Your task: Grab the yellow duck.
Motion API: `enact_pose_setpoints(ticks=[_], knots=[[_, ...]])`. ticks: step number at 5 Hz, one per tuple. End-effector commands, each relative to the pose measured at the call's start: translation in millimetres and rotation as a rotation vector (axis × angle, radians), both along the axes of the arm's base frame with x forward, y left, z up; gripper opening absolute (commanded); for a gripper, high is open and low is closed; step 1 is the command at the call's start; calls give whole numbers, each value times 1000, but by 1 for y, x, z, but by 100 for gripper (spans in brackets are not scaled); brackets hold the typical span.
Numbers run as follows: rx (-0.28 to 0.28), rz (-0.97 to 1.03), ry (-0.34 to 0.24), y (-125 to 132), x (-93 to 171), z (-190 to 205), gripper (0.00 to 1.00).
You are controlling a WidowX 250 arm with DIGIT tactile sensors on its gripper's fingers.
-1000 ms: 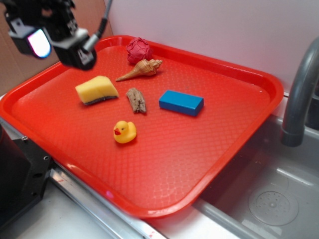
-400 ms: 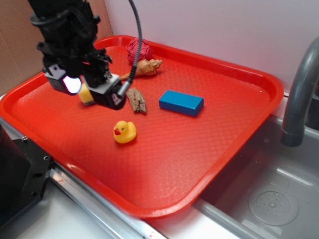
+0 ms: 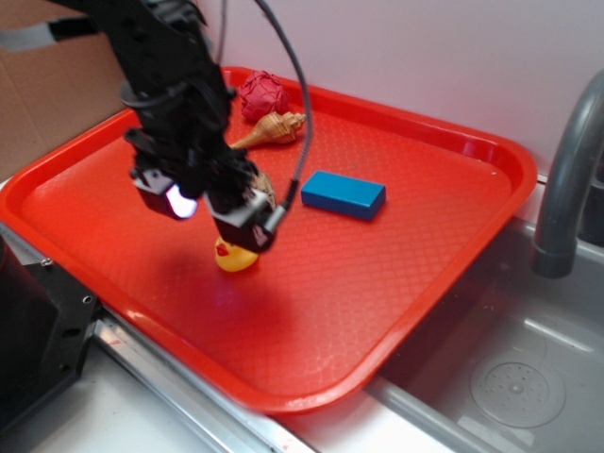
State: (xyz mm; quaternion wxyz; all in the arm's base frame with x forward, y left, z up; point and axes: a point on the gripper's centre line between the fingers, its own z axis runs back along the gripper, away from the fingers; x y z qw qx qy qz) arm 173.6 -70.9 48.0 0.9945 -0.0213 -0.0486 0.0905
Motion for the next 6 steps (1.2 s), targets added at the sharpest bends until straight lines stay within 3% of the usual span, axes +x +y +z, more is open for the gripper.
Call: enact_pose_setpoints(ticks=[1, 2, 4, 5, 6], knots=[[23, -22, 18, -5, 14, -16, 100], [22, -17, 25, -4, 15, -20, 0], [24, 2, 50, -2, 16, -22, 0], [63, -93, 93, -1, 17, -12, 0], [63, -159, 110, 1, 17, 29, 0]])
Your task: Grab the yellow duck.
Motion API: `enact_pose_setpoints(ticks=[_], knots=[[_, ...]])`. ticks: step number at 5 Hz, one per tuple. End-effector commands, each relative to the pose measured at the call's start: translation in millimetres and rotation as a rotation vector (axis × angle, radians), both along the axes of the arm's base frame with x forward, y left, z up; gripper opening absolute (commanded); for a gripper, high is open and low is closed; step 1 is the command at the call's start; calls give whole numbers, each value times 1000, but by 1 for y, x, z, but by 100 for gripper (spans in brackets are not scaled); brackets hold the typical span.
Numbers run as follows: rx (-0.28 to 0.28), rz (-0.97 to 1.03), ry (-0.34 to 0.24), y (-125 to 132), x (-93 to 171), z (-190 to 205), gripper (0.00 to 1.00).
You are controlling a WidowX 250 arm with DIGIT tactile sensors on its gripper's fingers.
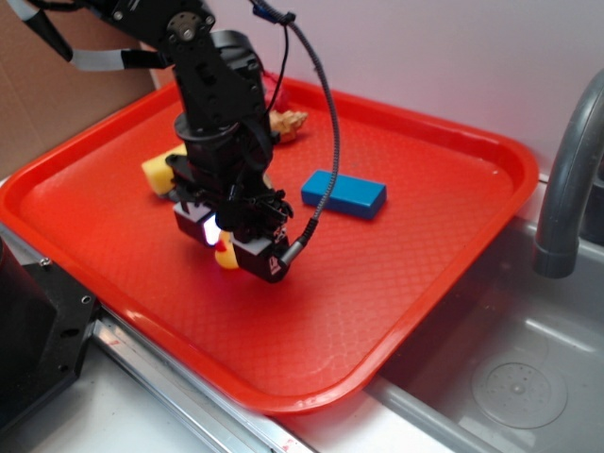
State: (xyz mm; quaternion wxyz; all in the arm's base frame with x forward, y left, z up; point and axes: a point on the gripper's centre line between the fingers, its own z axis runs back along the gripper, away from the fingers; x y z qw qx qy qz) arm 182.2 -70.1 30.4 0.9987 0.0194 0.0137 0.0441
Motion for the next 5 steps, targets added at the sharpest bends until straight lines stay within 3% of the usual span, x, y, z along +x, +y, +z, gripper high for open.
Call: enact_pose_setpoints(ticks=[1, 3, 5], knots=[[-56, -74, -7, 8, 11, 85, 0], [-127, 5, -56, 30, 6, 147, 0], [-57, -65, -94, 30, -4, 168, 0]])
